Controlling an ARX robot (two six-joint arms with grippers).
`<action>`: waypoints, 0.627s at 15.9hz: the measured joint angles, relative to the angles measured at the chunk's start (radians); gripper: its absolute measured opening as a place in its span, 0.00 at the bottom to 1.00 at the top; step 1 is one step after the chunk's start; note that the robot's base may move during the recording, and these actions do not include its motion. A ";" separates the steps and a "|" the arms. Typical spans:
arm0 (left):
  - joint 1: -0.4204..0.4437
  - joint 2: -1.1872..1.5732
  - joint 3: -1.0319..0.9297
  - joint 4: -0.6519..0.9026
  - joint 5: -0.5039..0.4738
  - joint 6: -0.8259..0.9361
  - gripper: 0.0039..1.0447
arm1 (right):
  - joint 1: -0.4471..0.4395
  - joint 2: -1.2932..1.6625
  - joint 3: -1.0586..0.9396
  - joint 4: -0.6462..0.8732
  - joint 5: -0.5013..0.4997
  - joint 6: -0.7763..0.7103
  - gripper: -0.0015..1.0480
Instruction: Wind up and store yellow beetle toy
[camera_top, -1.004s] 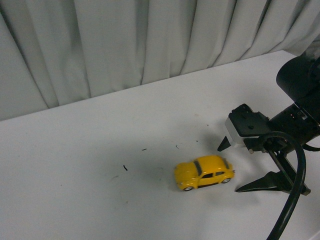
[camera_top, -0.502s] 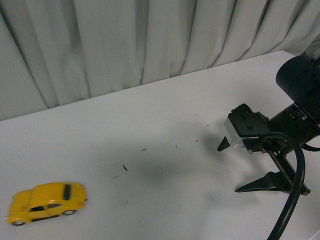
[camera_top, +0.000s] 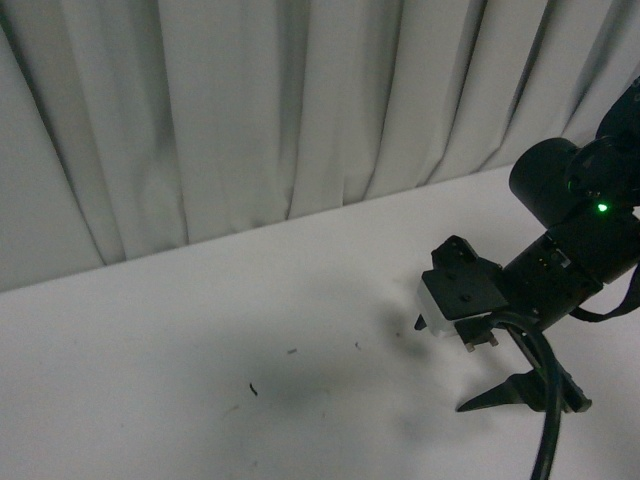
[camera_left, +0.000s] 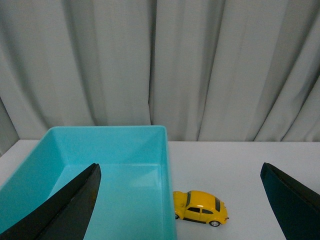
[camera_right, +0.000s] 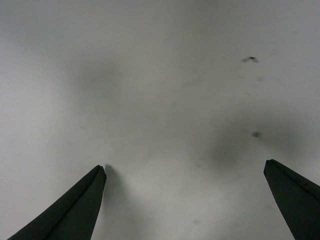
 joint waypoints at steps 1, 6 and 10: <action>0.000 0.000 0.000 0.000 0.000 0.000 0.94 | 0.000 -0.013 0.060 -0.026 0.019 -0.013 0.93; 0.000 0.000 0.000 0.000 0.000 0.000 0.94 | 0.009 -0.092 0.249 -0.075 0.048 -0.026 0.93; 0.000 0.000 0.000 0.000 0.000 0.000 0.94 | 0.050 -0.141 0.274 -0.060 0.065 -0.031 0.93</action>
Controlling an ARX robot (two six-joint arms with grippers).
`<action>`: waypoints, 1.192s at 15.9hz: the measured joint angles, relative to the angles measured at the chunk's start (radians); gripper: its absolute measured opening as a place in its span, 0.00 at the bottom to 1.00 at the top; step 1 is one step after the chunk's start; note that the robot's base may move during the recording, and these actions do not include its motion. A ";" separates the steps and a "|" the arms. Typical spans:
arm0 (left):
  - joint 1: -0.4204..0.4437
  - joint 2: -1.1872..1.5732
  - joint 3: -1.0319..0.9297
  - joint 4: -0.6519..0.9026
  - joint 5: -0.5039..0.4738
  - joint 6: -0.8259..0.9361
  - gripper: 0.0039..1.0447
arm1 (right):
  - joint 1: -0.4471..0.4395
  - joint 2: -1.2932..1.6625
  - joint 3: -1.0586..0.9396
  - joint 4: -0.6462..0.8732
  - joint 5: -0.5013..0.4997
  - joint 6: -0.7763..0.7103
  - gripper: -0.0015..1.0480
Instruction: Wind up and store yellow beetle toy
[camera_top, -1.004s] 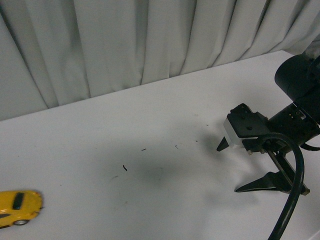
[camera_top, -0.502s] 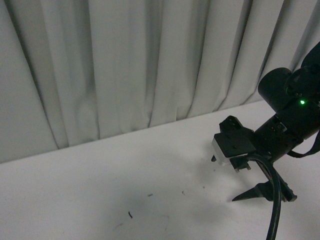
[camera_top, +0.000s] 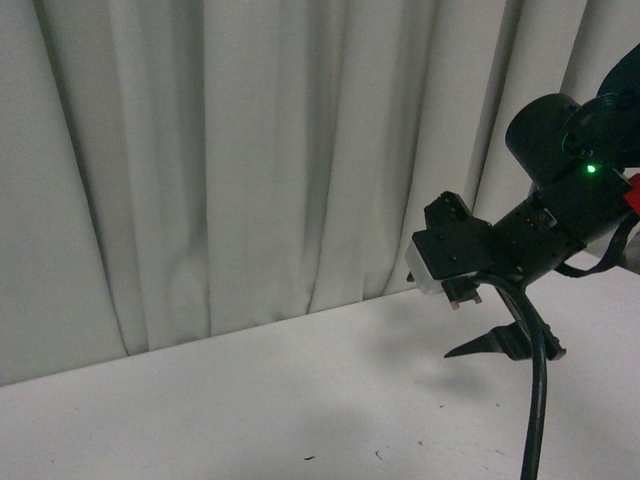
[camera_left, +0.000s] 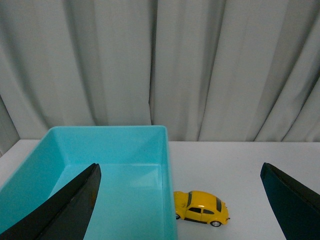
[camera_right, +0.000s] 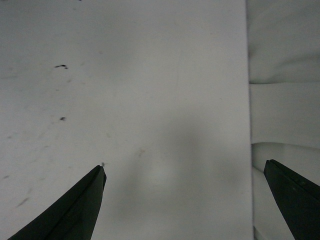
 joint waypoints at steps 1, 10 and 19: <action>0.000 0.000 0.000 0.000 0.000 0.000 0.94 | 0.004 -0.009 0.001 0.012 0.011 -0.002 0.93; 0.000 0.000 0.000 0.000 0.000 0.000 0.94 | 0.187 -0.634 -0.856 1.331 0.422 1.703 0.02; 0.000 0.000 0.000 0.000 0.000 0.000 0.94 | 0.257 -0.880 -1.030 1.255 0.494 1.721 0.02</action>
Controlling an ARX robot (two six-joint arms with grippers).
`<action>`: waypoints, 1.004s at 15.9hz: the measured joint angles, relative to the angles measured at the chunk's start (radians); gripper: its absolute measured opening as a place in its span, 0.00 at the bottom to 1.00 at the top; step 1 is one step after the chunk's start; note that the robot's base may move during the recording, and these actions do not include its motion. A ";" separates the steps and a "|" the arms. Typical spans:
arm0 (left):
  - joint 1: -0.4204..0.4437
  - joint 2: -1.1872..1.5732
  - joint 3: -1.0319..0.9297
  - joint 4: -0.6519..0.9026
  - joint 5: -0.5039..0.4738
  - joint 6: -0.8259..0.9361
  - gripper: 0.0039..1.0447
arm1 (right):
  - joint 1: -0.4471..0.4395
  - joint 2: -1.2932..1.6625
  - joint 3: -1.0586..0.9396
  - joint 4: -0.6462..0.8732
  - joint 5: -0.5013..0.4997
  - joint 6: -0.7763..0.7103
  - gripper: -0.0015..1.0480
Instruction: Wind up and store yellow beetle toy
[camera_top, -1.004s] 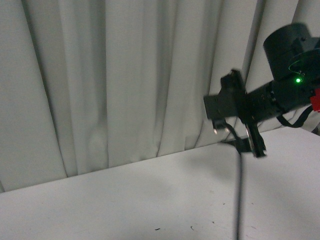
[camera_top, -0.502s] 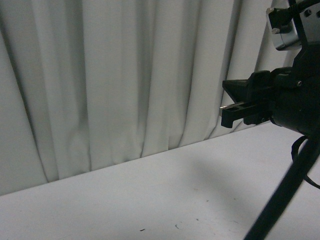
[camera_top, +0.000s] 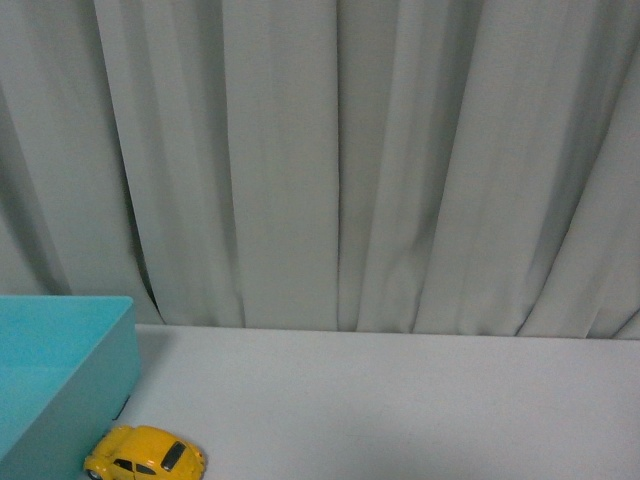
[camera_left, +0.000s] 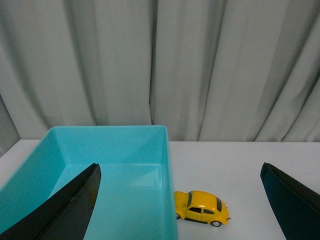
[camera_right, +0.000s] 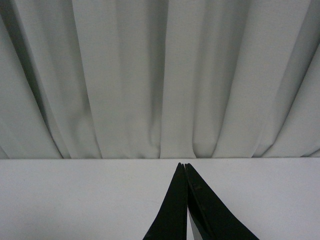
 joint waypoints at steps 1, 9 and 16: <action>0.000 0.000 0.000 0.000 0.001 0.000 0.94 | 0.000 -0.037 -0.018 -0.024 0.000 0.000 0.02; 0.000 0.000 0.000 0.000 0.000 0.000 0.94 | 0.000 -0.352 -0.124 -0.229 0.000 0.003 0.02; 0.000 0.000 0.000 0.000 0.000 0.000 0.94 | 0.000 -0.621 -0.124 -0.480 0.001 0.003 0.02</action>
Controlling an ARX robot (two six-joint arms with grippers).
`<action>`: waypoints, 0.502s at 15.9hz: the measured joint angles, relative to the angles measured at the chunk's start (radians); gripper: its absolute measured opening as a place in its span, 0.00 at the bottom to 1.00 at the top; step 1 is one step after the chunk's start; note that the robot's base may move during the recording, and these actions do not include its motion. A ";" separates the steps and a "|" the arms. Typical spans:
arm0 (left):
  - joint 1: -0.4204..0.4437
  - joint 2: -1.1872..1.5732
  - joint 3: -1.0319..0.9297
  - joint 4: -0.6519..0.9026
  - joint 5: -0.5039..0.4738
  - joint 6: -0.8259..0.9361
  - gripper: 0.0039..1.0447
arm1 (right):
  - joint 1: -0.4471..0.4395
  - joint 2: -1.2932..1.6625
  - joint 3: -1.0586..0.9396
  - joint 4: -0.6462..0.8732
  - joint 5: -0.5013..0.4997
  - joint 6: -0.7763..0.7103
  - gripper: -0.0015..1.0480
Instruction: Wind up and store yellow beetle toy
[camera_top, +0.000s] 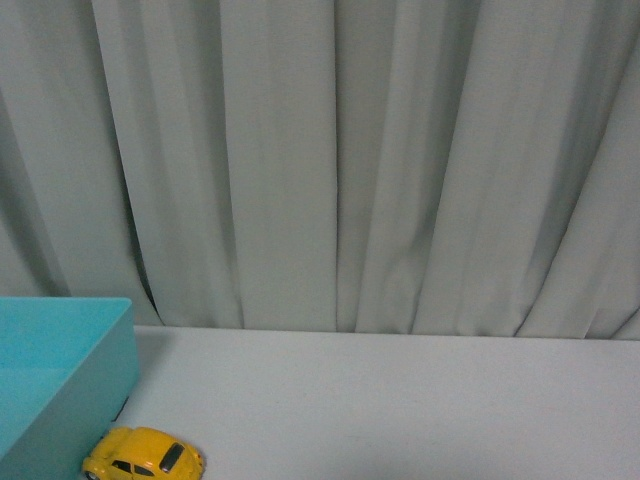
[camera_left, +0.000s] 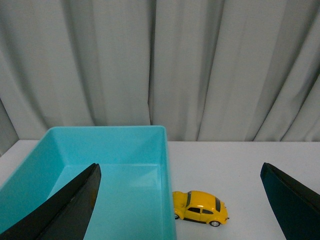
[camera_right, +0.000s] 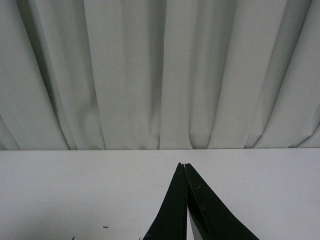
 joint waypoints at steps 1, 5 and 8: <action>0.000 0.000 0.000 0.000 0.000 0.000 0.94 | 0.000 -0.029 0.000 -0.032 0.000 0.000 0.02; 0.000 0.000 0.000 0.000 0.000 0.000 0.94 | 0.000 -0.120 0.000 -0.121 0.000 0.000 0.02; 0.000 0.000 0.000 0.000 0.000 0.000 0.94 | 0.000 -0.173 0.000 -0.174 0.000 0.000 0.02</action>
